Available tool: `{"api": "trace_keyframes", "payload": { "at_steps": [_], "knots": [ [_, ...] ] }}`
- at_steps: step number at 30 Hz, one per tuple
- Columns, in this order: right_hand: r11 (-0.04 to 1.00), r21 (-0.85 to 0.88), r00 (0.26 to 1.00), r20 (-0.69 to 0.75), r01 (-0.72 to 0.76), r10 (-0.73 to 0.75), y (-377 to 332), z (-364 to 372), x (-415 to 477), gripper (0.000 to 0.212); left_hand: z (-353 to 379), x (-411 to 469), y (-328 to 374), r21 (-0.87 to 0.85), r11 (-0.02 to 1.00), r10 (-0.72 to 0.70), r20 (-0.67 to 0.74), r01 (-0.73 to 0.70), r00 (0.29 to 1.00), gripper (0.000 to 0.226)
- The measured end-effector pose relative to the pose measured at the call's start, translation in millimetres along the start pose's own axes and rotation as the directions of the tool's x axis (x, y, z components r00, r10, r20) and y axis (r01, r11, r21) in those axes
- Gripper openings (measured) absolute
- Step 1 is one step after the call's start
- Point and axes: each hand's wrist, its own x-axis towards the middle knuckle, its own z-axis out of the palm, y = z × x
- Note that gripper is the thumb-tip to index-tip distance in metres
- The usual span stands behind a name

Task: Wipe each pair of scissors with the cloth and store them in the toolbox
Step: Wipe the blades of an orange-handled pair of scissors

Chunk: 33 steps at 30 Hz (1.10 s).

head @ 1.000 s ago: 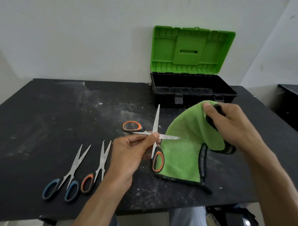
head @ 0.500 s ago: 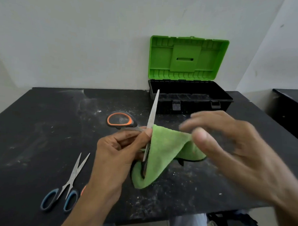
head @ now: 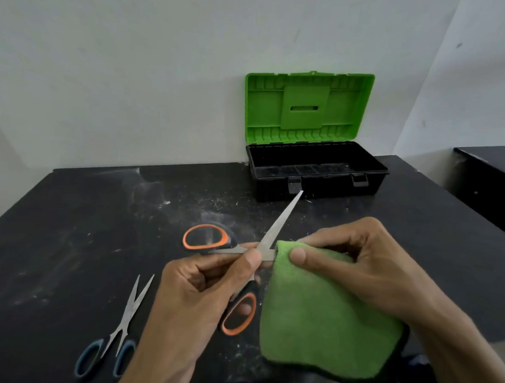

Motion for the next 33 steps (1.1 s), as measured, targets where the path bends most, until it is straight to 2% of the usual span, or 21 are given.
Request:
{"api": "trace_keyframes", "payload": {
  "at_steps": [5, 11, 14, 20, 24, 29, 33],
  "knots": [
    [1.000, 0.002, 0.997, -0.075, 0.011, -0.011, 5, 6, 1, 0.016, 4, 3, 3, -0.029, 1.000, -0.003, 0.006, 0.003, 1.000, 0.016],
    [0.999, 0.037, 1.000, -0.011, 0.004, -0.004, 6, 8, -4, 0.017, 2, 3, 5, -0.062, 0.998, -0.025, -0.021, 0.024, 0.999, 0.015],
    [0.995, 0.092, 0.998, -0.046, -0.033, 0.037, 8, -2, -5, 0.016, -1, 2, 7, -0.061, 0.998, -0.032, -0.015, 0.031, 0.999, 0.018],
    [0.994, 0.104, 0.999, -0.022, -0.023, 0.025, 6, 12, -6, 0.014, 12, 1, 3, -0.100, 0.994, -0.051, -0.050, 0.045, 0.997, 0.017],
    [0.994, 0.100, 0.997, -0.059, -0.039, 0.045, 3, -2, -5, 0.014, 2, 2, 8, -0.134, 0.990, -0.054, -0.056, 0.046, 0.997, 0.024],
    [0.995, 0.096, 0.993, -0.115, 0.032, -0.021, -5, 7, -4, 0.015, 6, 1, 6, -0.143, 0.988, -0.063, -0.063, 0.054, 0.996, 0.021],
    [0.994, 0.106, 0.997, -0.081, 0.029, -0.021, -9, 9, -7, 0.015, 6, -3, 10, -0.177, 0.982, -0.089, -0.080, 0.074, 0.993, 0.015]
  ]
}}
